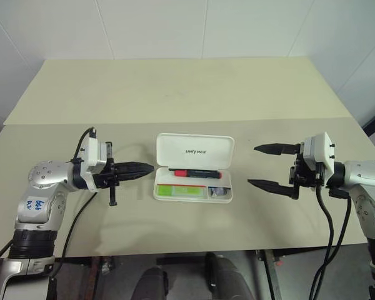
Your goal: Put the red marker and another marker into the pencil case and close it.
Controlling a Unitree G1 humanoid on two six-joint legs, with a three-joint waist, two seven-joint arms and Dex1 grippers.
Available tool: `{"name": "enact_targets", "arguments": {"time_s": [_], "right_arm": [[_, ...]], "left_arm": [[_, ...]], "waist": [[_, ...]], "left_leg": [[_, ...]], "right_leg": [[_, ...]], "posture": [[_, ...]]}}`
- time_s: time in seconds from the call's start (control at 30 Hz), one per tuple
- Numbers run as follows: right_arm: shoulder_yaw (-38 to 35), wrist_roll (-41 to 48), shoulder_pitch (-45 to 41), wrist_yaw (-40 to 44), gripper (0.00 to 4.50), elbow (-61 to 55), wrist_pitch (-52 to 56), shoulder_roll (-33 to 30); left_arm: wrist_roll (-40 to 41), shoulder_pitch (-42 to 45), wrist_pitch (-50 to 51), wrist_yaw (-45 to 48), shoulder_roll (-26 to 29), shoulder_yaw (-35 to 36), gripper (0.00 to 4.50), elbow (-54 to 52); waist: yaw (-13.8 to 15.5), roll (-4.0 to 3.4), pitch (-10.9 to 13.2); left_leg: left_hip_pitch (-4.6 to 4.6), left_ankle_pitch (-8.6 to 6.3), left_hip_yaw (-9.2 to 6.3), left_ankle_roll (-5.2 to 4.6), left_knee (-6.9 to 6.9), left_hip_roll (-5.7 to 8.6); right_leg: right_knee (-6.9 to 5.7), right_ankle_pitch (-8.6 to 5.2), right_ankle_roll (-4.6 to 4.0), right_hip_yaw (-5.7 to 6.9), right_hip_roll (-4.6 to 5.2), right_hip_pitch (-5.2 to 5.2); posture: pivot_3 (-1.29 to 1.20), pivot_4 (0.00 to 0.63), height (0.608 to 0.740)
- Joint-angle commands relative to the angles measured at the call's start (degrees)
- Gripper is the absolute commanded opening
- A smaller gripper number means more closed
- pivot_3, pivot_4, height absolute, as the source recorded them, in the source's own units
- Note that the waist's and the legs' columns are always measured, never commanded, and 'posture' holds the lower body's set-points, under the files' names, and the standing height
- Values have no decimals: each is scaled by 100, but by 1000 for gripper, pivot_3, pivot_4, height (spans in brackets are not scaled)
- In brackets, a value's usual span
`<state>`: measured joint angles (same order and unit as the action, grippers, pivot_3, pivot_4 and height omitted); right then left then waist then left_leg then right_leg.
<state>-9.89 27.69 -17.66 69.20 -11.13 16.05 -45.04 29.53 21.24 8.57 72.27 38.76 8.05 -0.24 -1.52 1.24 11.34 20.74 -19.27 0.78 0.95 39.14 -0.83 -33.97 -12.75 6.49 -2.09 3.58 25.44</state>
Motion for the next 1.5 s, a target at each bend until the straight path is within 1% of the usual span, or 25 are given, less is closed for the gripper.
{"name": "enact_targets", "arguments": {"time_s": [0.03,0.1,0.13,0.2,0.37,0.57,0.7,0.9,1.03,1.23,1.33,1.5], "right_arm": [[-21,3,-40,-48,4500,-86,-70,-103],[1,16,-33,-69,4500,-134,-22,-97],[7,21,-40,-78,4500,-142,-10,-92],[25,6,-51,-97,4500,-134,-19,-84],[58,-20,-80,-149,4500,-129,-43,-61],[79,-7,-73,-251,4500,-214,-27,-31],[111,21,-45,-350,4500,-350,5,0],[124,66,-40,-461,4500,-437,20,-1],[147,77,-19,-522,4500,-475,18,24],[190,67,-32,-569,4500,-443,-4,60],[226,59,-29,-588,4500,-446,-18,102],[274,33,0,-586,4500,-439,-49,150]], "left_arm": [[99,257,-393,-290,-195,303,16,93],[-52,609,-669,-960,-465,515,16,329],[-95,771,-655,-1279,-562,601,16,454],[-116,1002,-531,-1636,-645,663,16,687],[-644,1237,-521,-1990,-578,367,16,1319],[-970,1528,-530,-2165,-741,64,16,2038],[-1364,2130,-903,-2078,-1049,-306,16,3006],[-1623,2538,-1084,-2005,-1298,-539,16,3722],[-1591,2579,-1206,-1854,-1415,-537,16,3796],[-1565,2613,-1307,-1707,-1448,-539,16,3841],[-1148,2387,-1341,-1108,-1406,-426,16,3338],[-992,2181,-1205,-704,-1178,-364,16,2923]], "waist": [[2,0,0],[24,2,0],[47,6,0],[69,6,-1],[75,5,-2],[134,5,-2],[217,6,-2],[171,6,-2],[146,6,-2],[152,6,-2],[147,6,-2],[148,6,-2]], "left_leg": [[0,0,0,0,0,0],[0,0,0,1,0,0],[0,2,-3,2,2,2],[-2,4,-6,5,2,2],[-7,4,6,4,0,2],[-5,4,5,5,0,2],[-6,6,1,6,0,9],[3,4,5,2,0,6],[14,1,5,-2,0,5],[16,2,3,-2,0,6],[19,2,3,-2,0,6],[23,1,1,-2,0,5]], "right_leg": [[0,0,0,0,0,0],[0,0,0,0,1,0],[-2,1,1,1,2,-1],[-3,4,0,1,1,-3],[-3,5,1,-3,0,-4],[-4,6,2,-2,0,-4],[1,7,3,0,1,-7],[-2,11,10,-1,-2,-7],[9,14,15,0,-1,-5],[10,15,18,0,-1,-4],[11,16,19,0,-1,-4],[13,16,19,1,-1,-2]], "posture": [[0,150,740],[0,150,740],[0,150,740],[0,150,740],[0,150,740],[0,150,740],[0,150,740],[0,150,740],[0,150,740],[0,150,740],[0,150,740],[0,150,740]]}}
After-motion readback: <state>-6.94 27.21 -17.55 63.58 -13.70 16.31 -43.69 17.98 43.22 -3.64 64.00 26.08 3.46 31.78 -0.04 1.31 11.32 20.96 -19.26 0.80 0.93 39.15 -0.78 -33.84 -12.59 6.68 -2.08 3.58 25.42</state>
